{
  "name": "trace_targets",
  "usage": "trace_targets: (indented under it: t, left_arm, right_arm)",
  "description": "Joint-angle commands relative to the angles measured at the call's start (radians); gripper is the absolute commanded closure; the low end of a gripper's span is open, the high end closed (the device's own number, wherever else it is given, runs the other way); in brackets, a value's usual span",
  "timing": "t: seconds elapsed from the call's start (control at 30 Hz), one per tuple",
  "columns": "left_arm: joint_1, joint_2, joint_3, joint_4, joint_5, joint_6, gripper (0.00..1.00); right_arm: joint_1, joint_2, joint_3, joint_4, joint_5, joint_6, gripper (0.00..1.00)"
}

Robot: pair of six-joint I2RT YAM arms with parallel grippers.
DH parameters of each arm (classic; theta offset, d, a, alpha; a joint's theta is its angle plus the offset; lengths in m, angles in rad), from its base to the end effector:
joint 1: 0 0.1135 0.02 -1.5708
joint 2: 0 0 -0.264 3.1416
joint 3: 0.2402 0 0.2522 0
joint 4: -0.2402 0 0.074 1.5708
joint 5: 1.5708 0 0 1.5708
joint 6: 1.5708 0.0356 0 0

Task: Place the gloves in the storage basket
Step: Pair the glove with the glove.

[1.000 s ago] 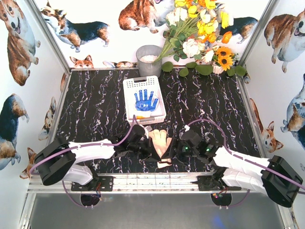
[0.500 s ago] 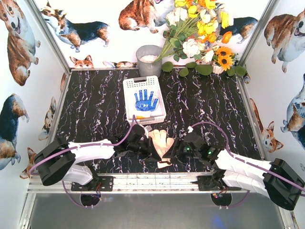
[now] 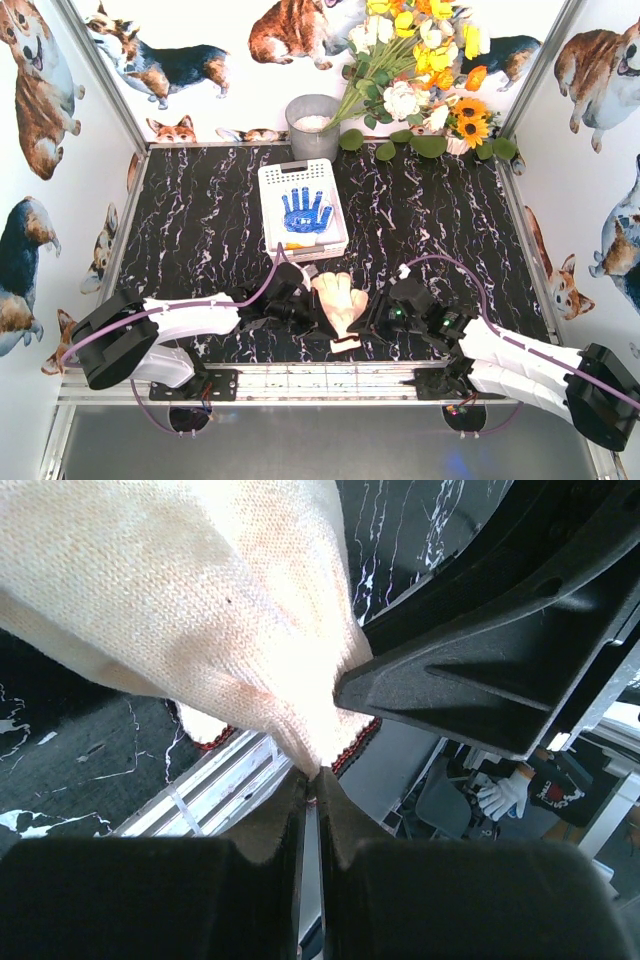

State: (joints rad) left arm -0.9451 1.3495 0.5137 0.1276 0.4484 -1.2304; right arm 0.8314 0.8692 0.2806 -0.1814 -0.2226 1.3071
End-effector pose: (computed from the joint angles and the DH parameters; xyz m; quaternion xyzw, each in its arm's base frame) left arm 0.1347 -0.2128 0.1606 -0.0339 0.8899 -0.4548 0.0105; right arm 0.1052 0.1270 0.1534 0.1736 0.8996 0.3888 0.0966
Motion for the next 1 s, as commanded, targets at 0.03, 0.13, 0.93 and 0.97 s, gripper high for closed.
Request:
trace_targets:
  t: [0.03,0.13,0.93,0.97]
  left_arm:
    - [-0.014,0.035,-0.004,-0.011,0.02,0.011,1.0]
    - [-0.024,0.06,-0.001,-0.012,0.022,0.017,1.0]
    - [-0.031,0.168,0.003,-0.029,0.019,0.069,0.81]
    - [-0.031,0.159,0.007,-0.045,0.015,0.074,0.78]
  right_arm:
    - [0.006,0.019,0.034,-0.026,0.014,-0.041,0.71]
    - [0.006,0.062,0.06,-0.044,0.007,-0.079,0.71]
    - [0.006,0.153,0.165,-0.184,0.039,-0.193,0.72]
    - [0.006,0.149,0.169,-0.194,0.042,-0.197,0.7]
